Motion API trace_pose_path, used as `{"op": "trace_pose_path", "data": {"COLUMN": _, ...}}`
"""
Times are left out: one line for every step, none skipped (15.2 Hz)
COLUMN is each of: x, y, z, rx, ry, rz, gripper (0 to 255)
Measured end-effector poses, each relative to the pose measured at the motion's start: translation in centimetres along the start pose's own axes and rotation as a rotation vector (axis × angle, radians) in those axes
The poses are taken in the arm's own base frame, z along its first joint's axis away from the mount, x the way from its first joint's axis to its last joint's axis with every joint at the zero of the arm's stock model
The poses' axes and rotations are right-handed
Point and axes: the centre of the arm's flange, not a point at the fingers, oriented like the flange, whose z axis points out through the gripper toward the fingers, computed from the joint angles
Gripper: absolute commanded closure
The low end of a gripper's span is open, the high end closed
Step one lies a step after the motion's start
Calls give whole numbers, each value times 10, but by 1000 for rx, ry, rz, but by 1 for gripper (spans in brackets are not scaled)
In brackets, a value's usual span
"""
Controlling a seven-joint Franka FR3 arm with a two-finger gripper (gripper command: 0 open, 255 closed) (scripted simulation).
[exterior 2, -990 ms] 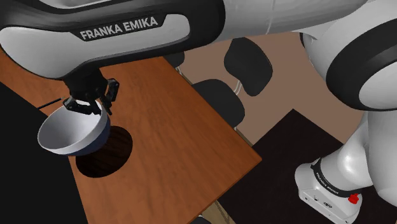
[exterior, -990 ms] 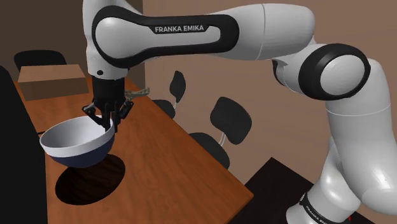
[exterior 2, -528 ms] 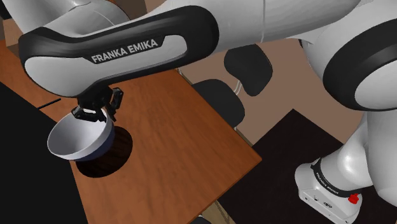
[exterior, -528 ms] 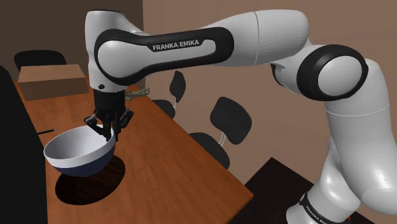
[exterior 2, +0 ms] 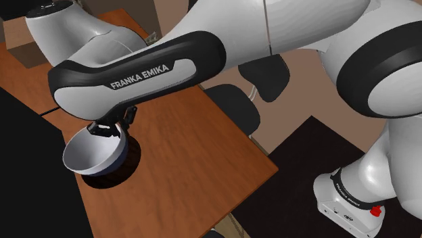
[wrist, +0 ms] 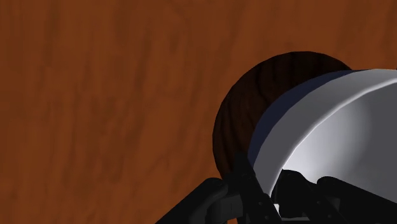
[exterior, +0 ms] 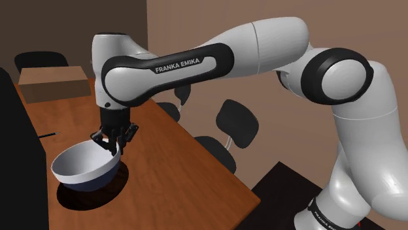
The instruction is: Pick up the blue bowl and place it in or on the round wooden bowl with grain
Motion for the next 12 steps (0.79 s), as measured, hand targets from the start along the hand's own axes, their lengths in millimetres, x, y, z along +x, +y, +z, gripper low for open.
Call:
{"op": "trace_pose_path", "data": {"x": 0, "y": 0, "z": 5, "rx": 0, "ry": 0, "rz": 0, "gripper": 255}}
{"op": "trace_pose_path", "data": {"x": 0, "y": 0, "z": 7, "rx": 0, "ry": 0, "rz": 0, "gripper": 255}}
{"op": "trace_pose_path", "data": {"x": 0, "y": 0, "z": 8, "rx": 0, "ry": 0, "rz": 0, "gripper": 255}}
{"op": "trace_pose_path", "data": {"x": 0, "y": 0, "z": 8, "rx": 0, "ry": 0, "rz": 0, "gripper": 255}}
{"op": "trace_pose_path", "data": {"x": 0, "y": 0, "z": 8, "rx": 0, "ry": 0, "rz": 0, "gripper": 255}}
{"op": "trace_pose_path", "data": {"x": 0, "y": 0, "z": 9, "rx": 0, "ry": 0, "rz": 0, "gripper": 255}}
{"op": "trace_pose_path", "data": {"x": 0, "y": 0, "z": 9, "rx": 0, "ry": 0, "rz": 0, "gripper": 255}}
{"op": "trace_pose_path", "data": {"x": 0, "y": 0, "z": 9, "rx": 0, "ry": 0, "rz": 0, "gripper": 0}}
{"op": "trace_pose_path", "data": {"x": 0, "y": 0, "z": 8, "rx": 1, "ry": 1, "rz": 0, "gripper": 0}}
{"op": "trace_pose_path", "data": {"x": 0, "y": 0, "z": 8, "rx": 1, "ry": 1, "rz": 0, "gripper": 0}}
{"op": "trace_pose_path", "data": {"x": 0, "y": 0, "z": 8, "rx": 1, "ry": 1, "rz": 0, "gripper": 0}}
{"op": "trace_pose_path", "data": {"x": 0, "y": 0, "z": 8, "rx": 1, "ry": 1, "rz": 0, "gripper": 0}}
